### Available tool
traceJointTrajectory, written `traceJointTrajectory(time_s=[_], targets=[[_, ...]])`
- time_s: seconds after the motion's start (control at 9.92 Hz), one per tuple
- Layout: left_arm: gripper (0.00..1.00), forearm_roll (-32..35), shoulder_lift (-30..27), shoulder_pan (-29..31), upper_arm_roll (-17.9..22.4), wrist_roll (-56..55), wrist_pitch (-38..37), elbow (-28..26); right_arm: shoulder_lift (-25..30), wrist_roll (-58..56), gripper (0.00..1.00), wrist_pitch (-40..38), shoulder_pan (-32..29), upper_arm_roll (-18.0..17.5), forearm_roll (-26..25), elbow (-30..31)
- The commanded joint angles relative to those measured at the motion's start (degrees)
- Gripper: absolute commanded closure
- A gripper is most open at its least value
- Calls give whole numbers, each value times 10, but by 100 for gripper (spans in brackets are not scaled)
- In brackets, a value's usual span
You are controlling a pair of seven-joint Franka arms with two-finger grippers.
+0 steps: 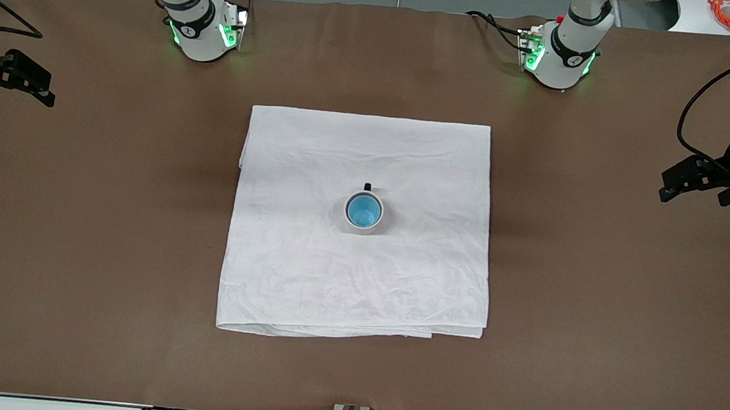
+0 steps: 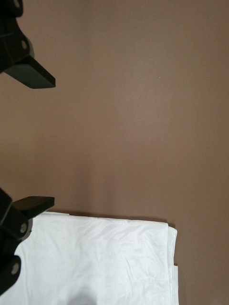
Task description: Place blue cup into white mug on cloth
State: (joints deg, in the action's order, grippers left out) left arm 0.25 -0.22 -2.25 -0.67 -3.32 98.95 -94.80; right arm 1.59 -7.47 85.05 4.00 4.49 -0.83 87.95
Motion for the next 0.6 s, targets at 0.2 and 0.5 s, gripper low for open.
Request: traceJointTrajectory(time_s=[0.2, 0.5], targets=[[0, 9, 0, -4, 0, -11, -5, 7, -1, 13, 0, -2, 7, 2, -8, -6], [0, 6, -1, -3, 1, -12, -5, 11, -1, 13, 0, -2, 6, 2, -8, -5]])
